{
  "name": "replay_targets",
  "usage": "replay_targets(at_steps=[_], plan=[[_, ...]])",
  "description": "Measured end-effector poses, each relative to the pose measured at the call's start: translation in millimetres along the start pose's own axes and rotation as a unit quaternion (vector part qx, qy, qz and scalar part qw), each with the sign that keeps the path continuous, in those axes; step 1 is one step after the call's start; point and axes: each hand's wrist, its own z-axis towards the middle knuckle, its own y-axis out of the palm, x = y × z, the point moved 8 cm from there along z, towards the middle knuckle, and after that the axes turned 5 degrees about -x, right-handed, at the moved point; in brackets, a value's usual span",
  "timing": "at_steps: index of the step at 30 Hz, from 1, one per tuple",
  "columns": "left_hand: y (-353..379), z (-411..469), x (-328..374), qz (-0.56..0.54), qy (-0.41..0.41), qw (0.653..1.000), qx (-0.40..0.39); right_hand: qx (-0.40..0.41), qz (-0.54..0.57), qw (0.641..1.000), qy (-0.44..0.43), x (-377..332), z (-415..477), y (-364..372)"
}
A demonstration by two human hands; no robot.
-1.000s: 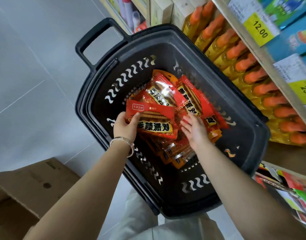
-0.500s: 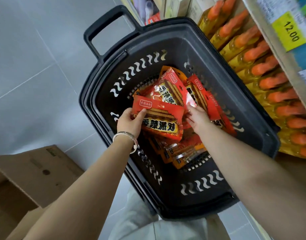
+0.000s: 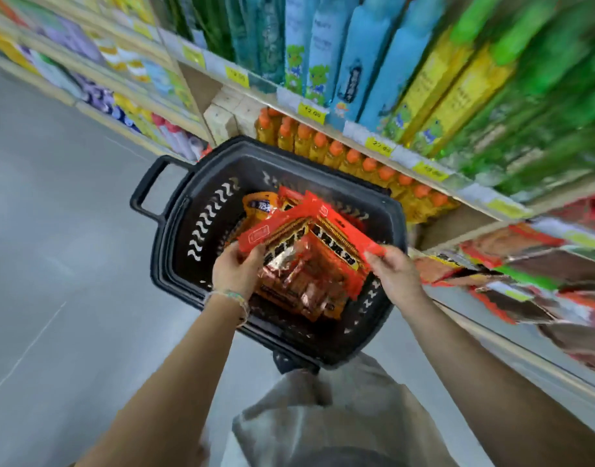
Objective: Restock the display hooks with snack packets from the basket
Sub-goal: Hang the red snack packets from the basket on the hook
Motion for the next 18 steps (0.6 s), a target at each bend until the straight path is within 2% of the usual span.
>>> replay_targets(at_steps=[3, 6, 9, 12, 18], plan=[[12.6, -23.4, 41.2, 0.006, 0.058, 0.998, -0.028, 0.062, 0.04, 0.995, -0.062, -27.9, -41.3, -39.8], [32.0, -48.6, 78.9, 0.008, 0.115, 0.992, -0.054, 0.164, 0.087, 0.975, -0.124, -43.9, -90.0, -96.0], [62.6, -80.5, 122.8, 0.009, 0.186, 0.979, -0.084, 0.256, 0.112, 0.948, -0.155, -43.2, -140.9, -159.3], [107.7, -123.6, 164.2, 0.012, 0.255, 0.961, -0.106, 0.302, 0.117, 0.932, -0.164, -33.7, -183.7, -221.4], [214.5, -225.3, 222.1, -0.044, 0.334, 0.929, -0.156, 0.365, 0.021, 0.903, -0.225, -28.4, -272.6, -360.5]])
